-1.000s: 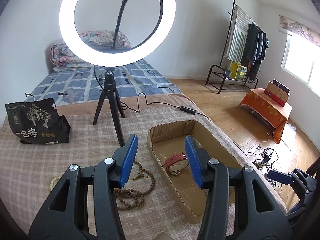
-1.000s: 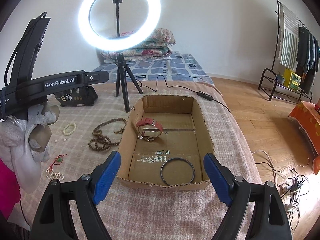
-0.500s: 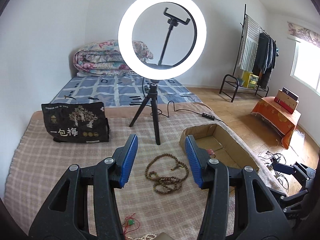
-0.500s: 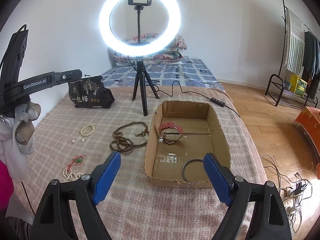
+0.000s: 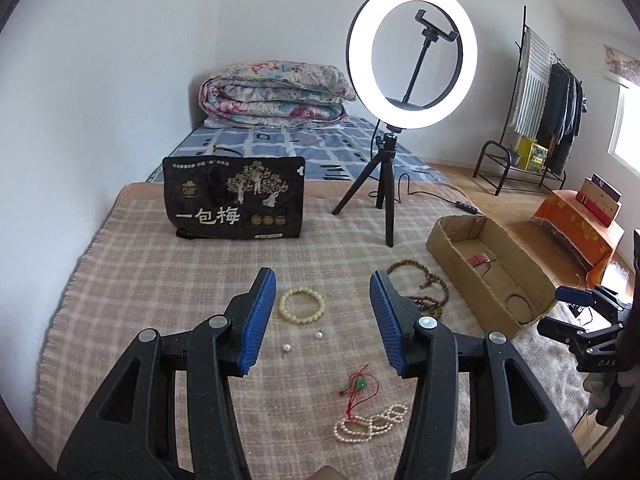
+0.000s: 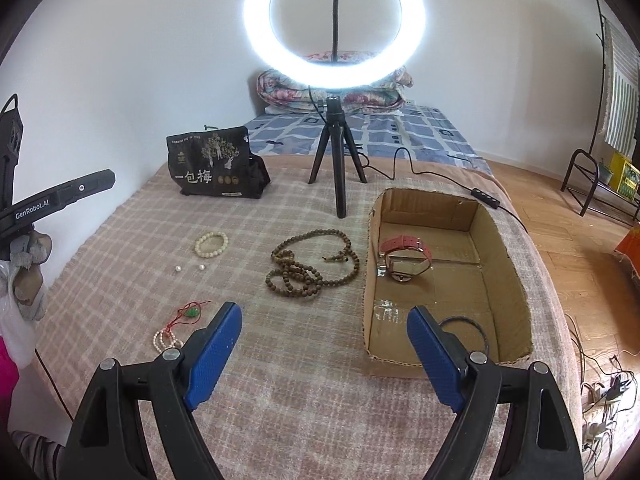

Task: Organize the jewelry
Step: 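Withdraw both open tools from the box toward the remaining jewelry, then grasp the pearl necklace with the left tool while the right tool grasps the green jade pendant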

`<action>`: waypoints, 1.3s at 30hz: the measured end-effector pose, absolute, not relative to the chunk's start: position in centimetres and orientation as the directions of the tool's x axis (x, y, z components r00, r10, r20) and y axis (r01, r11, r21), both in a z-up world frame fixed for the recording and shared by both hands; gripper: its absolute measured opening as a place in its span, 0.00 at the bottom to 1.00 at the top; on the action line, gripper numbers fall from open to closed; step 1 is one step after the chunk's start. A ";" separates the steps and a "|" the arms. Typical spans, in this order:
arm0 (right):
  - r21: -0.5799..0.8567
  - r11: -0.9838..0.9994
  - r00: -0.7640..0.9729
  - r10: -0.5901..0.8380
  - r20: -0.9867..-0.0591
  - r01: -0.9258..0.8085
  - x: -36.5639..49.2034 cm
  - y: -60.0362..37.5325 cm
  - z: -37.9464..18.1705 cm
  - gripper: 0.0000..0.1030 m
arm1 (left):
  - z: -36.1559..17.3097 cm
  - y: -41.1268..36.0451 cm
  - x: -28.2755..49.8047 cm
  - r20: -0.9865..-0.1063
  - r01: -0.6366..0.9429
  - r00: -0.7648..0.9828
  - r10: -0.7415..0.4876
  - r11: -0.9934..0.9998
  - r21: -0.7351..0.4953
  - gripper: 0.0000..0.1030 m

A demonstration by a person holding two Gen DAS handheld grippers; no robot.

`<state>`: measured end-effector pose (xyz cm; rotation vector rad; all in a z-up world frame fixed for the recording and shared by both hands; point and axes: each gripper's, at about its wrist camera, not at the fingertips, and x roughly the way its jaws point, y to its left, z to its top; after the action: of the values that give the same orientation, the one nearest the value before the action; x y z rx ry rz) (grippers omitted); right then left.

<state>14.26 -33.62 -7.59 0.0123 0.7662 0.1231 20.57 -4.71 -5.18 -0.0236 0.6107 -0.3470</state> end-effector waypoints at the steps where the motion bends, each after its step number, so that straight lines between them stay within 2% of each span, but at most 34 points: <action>1: 0.059 0.992 0.709 0.124 -0.695 -0.115 14.5 -33.3 -7.8 0.84 | -5.6 -4.2 20.4 -0.563 0.308 0.762 -0.322 0.944 -0.123 0.49; 10: 0.084 0.976 0.662 0.199 -0.722 -0.202 16.9 -29.6 -9.8 0.84 | -9.7 -1.0 18.8 -0.621 0.281 0.725 -0.298 0.951 -0.129 0.49; 19: 0.112 0.948 0.587 0.274 -0.762 -0.297 19.7 -25.3 -12.7 0.81 | -13.3 -0.5 16.6 -0.665 0.309 0.663 -0.344 0.935 -0.176 0.49; 25: 0.111 0.925 0.525 0.301 -0.796 -0.363 21.4 -22.3 -15.0 0.75 | -14.7 -0.9 15.4 -0.679 0.331 0.632 -0.374 0.922 -0.199 0.49; 36: 0.137 0.889 0.424 0.338 -0.840 -0.437 23.3 -18.0 -18.7 0.55 | -16.1 -0.8 14.6 -0.691 0.352 0.604 -0.396 0.911 -0.214 0.49; 39: 0.144 0.889 0.411 0.338 -0.847 -0.434 23.7 -17.7 -19.3 0.54 | -16.4 -0.8 14.7 -0.694 0.355 0.598 -0.402 0.908 -0.220 0.49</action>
<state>23.68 -17.66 -19.32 -0.1038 1.0398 0.4868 14.65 -0.84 -16.36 -0.0615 0.8198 -0.4395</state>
